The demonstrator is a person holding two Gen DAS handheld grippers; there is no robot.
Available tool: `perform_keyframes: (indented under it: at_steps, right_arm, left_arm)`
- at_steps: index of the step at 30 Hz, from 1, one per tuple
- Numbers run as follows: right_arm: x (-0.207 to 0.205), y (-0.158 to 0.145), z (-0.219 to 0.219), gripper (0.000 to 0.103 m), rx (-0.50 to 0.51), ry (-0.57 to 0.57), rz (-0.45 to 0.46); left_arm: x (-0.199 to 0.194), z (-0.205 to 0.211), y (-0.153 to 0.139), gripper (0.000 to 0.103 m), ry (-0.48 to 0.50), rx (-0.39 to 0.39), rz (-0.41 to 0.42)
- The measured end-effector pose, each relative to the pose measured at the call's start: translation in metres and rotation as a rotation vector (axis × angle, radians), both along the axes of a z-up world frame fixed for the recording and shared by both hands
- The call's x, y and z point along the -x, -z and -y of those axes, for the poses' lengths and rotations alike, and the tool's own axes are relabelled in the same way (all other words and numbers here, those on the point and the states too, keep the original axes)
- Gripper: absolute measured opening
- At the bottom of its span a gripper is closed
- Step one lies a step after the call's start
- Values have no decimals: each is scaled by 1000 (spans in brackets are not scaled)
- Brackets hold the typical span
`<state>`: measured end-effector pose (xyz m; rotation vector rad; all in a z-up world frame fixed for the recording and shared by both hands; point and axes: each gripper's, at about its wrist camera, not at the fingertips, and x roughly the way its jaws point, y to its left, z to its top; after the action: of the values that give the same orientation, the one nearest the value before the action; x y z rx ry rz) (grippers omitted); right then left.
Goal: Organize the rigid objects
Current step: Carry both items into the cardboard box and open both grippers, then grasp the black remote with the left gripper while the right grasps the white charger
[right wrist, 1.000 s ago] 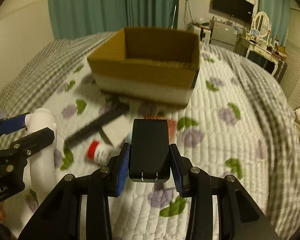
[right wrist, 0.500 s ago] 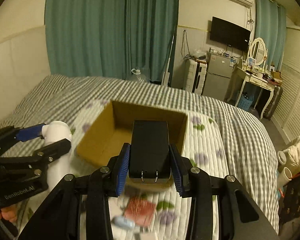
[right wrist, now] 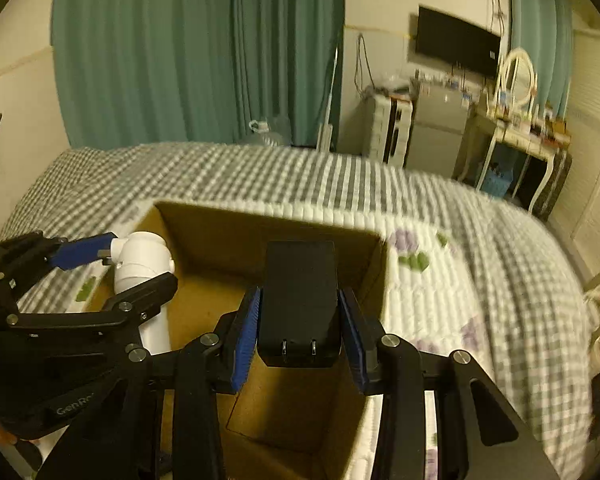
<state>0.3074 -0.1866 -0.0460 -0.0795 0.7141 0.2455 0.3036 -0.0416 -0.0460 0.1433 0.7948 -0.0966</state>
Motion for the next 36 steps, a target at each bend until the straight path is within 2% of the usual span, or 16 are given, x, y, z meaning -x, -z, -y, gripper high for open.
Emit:
perform_keyframes:
  at_steps: [5, 9, 10, 13, 17, 19, 21, 24, 26, 29, 32, 34, 36]
  right_arm:
    - [-5, 23, 0, 38, -2, -4, -28]
    - [-1, 23, 8, 38, -48, -4, -27]
    - [-5, 20, 13, 39, -71, -7, -34]
    - [6, -4, 26, 57, -102, 19, 35]
    - [21, -40, 40, 57, -120, 41, 62]
    - [35, -59, 44, 58, -95, 34, 83]
    - [55, -76, 48, 65, -63, 32, 107]
    - [86, -97, 51, 76, -38, 25, 132]
    - [112, -108, 52, 93, -29, 22, 142]
    - [145, -120, 50, 102, -23, 20, 157]
    - [175, -124, 48, 103, -6, 29, 173]
    - [191, -123, 46, 103, -8, 38, 167]
    - [207, -119, 48, 103, -37, 59, 150]
  left_arm:
    - [-1, 2, 24, 63, -3, -3, -26]
    - [3, 2, 24, 65, -14, -3, -27]
    - [5, 1, 20, 67, -18, 7, -25]
    - [15, -4, 3, 77, -27, 21, -4]
    - [40, -13, -27, 78, -24, 24, 37]
    - [57, -19, -43, 87, -25, 41, 58]
    - [77, -25, -57, 88, -34, 54, 83]
    - [110, -30, -78, 91, -30, 59, 115]
    - [132, -33, -89, 94, -31, 70, 139]
    - [158, -37, -102, 94, -38, 111, 159]
    - [187, -41, -111, 95, -24, 158, 174]
    - [207, -43, -113, 103, -42, 165, 201]
    - [227, -46, -110, 103, -56, 168, 237]
